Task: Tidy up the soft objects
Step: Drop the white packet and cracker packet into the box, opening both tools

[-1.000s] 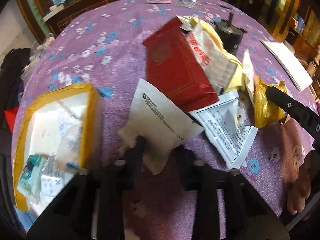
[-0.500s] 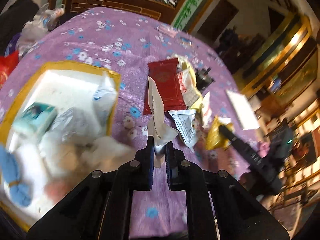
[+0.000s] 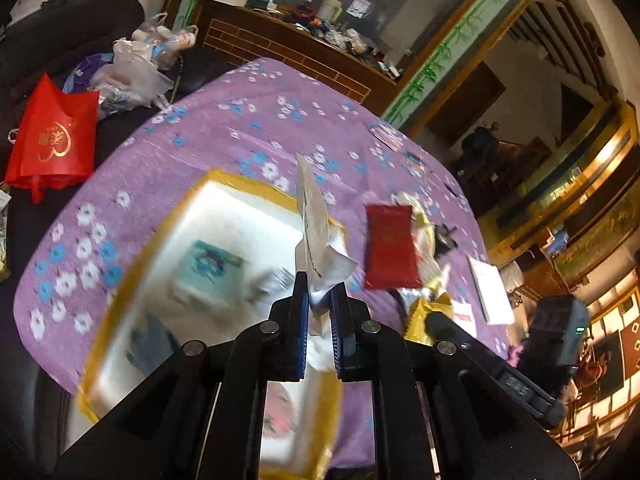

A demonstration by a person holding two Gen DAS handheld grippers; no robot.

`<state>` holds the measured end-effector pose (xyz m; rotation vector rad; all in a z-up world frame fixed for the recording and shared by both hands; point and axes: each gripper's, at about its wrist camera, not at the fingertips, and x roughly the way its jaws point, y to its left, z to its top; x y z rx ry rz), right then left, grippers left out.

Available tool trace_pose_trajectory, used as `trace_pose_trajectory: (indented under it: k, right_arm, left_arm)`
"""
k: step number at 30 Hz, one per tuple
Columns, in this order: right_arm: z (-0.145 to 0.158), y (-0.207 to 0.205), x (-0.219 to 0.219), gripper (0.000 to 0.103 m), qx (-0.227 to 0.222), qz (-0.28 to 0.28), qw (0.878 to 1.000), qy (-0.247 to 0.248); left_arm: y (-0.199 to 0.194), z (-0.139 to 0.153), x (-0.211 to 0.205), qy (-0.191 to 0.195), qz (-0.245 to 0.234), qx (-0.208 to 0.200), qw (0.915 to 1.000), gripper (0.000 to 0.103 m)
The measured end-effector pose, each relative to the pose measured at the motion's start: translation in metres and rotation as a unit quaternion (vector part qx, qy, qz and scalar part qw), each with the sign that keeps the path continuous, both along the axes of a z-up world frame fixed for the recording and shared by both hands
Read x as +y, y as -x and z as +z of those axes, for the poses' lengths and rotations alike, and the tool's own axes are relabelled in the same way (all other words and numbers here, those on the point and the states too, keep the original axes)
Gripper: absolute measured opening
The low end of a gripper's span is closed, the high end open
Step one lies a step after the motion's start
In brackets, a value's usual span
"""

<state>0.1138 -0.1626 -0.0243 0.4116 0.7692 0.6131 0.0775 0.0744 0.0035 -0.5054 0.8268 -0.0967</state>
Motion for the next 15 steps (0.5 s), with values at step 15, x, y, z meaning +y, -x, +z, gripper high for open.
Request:
trace_pose_trajectory:
  k: [15]
  right_arm:
    - [-0.017,-0.073,0.112,0.047,0.023,0.021,0.993,0.114]
  left_arm:
    - [-0.071,-0.059,0.054,0.073,-0.014,0.041,0.9964,0.009]
